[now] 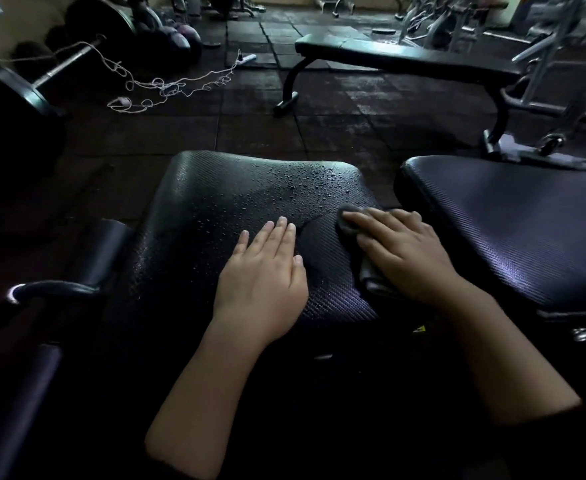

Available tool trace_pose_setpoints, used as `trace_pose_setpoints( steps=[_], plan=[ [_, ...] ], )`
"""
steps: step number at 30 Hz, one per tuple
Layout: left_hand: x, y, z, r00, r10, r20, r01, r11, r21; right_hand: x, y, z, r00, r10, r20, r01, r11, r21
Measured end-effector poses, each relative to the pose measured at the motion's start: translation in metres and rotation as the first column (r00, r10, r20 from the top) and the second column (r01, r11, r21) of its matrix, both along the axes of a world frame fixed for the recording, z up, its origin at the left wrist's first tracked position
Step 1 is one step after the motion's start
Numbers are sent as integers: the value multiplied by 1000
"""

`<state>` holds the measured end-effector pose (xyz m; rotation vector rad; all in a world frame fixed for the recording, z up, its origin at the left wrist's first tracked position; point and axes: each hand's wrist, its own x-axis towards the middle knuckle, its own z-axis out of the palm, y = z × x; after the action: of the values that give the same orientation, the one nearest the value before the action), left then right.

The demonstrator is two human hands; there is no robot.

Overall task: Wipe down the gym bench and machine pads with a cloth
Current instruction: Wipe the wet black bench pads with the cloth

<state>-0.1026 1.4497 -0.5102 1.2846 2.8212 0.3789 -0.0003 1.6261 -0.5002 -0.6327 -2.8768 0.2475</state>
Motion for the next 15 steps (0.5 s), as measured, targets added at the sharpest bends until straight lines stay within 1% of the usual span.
trace_pose_setpoints(
  steps=[2, 3, 5, 6, 8, 10, 11, 14, 15],
  plan=[
    [-1, 1, 0, 1000, -2, -1, 2, 1000, 0, -15, -17, 2, 998, -8, 58, 5, 999, 47],
    [-1, 1, 0, 1000, -1, -1, 1, 1000, 0, -16, -27, 1, 999, 11, 45, -14, 997, 77],
    [-1, 1, 0, 1000, 1, -9, -1, 1000, 5, -3, -47, -4, 996, 88, -31, -83, 987, 136],
    [-1, 0, 1, 1000, 2, -9, -2, 1000, 10, 8, -51, -7, 989, 129, -73, -116, 980, 161],
    [-1, -1, 1, 1000, 0, 0, 0, 1000, 22, 30, -45, -13, 979, 181, -97, -159, 967, 197],
    [0, -2, 1, 1000, -2, 6, 2, 1000, 25, 45, -23, -16, 980, 178, -89, -161, 972, 169],
    [0, -2, 1, 1000, -2, 3, 1, 1000, 22, 48, -11, -15, 984, 157, -79, -146, 981, 126],
    [0, -1, 0, 1000, 0, -2, 0, 1000, 14, 28, 15, -7, 996, 56, -71, -60, 997, -44],
    [1, -1, 0, 1000, 0, -3, 0, 1000, 12, 17, 15, -6, 997, 39, -63, -43, 998, -51]
  ],
)
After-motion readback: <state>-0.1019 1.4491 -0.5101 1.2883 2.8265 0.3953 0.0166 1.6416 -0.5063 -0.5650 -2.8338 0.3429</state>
